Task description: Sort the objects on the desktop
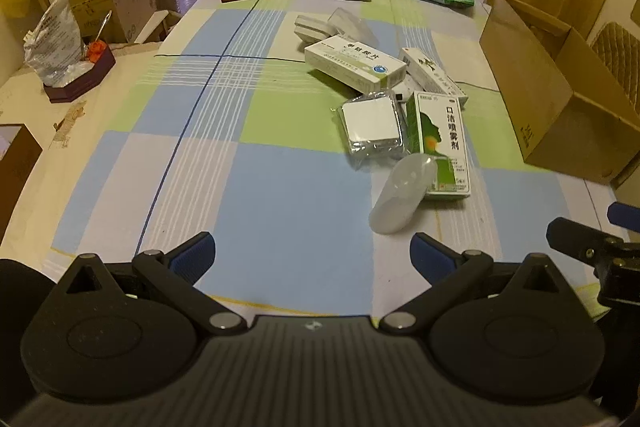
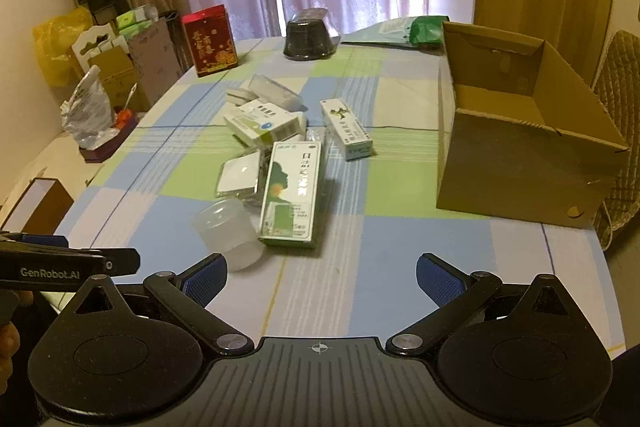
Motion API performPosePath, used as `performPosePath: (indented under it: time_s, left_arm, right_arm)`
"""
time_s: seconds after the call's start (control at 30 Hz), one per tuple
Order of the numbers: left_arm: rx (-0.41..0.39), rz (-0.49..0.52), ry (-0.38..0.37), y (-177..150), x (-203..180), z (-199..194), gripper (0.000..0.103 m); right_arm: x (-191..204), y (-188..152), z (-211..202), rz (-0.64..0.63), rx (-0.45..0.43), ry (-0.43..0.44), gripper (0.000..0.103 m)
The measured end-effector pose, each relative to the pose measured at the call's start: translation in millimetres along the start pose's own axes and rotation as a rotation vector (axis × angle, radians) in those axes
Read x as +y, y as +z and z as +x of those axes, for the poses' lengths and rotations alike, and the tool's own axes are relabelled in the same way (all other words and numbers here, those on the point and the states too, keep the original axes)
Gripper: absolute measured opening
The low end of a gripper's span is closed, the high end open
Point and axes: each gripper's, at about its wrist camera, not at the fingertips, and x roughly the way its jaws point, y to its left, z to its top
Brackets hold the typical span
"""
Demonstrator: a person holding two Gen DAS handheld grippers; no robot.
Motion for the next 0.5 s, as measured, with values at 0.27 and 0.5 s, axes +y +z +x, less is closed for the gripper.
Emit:
performPosePath:
  time_s: [0.27,0.5]
  left_arm:
    - [-0.013,0.037,0.016,-14,-7,0,0.102]
    - [-0.017,0.045,0.016,-21,-6,-8,0.102]
  right_arm:
    - [10,-7,-4,0.008,0.007,0.004,0.103]
    - [8,-14,-6,0.018,0.006,0.018,0.103]
